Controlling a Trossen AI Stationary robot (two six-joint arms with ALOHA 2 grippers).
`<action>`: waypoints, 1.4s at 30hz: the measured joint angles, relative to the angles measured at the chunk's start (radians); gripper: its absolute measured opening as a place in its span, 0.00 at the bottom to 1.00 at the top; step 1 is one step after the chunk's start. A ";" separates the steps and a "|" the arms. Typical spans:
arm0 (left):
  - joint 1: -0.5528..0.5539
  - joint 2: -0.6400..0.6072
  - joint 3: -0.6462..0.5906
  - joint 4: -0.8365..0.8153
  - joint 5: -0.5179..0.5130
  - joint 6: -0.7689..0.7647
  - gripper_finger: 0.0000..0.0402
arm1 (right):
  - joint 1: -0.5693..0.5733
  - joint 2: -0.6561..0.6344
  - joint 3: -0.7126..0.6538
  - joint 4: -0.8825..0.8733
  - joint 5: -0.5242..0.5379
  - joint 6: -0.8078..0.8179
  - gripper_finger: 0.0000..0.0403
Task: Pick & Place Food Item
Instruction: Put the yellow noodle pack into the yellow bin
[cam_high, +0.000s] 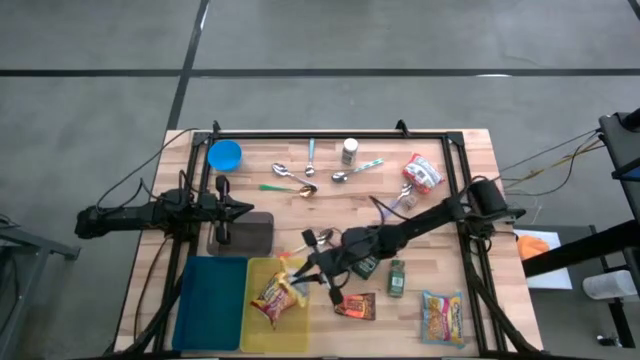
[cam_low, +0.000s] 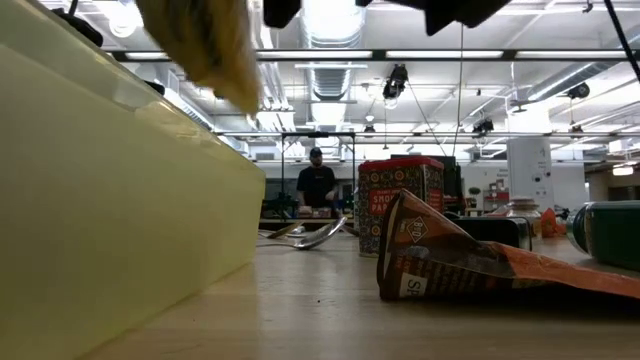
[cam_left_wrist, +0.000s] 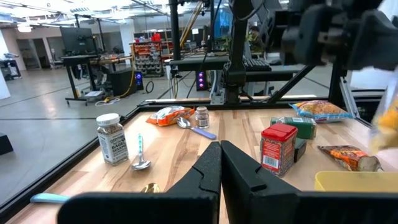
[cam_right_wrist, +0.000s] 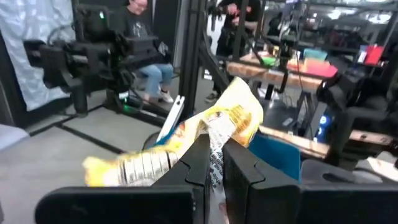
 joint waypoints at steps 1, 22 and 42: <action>0.000 0.000 0.000 0.000 0.000 0.000 0.03 | 0.000 0.013 0.013 -0.016 0.000 0.000 0.04; 0.000 0.000 0.000 0.000 0.000 0.000 0.03 | -0.001 0.177 0.171 -0.155 -0.048 0.000 0.04; 0.000 0.000 0.000 0.000 0.000 0.000 0.03 | -0.041 0.226 0.167 -0.233 -0.053 0.102 0.30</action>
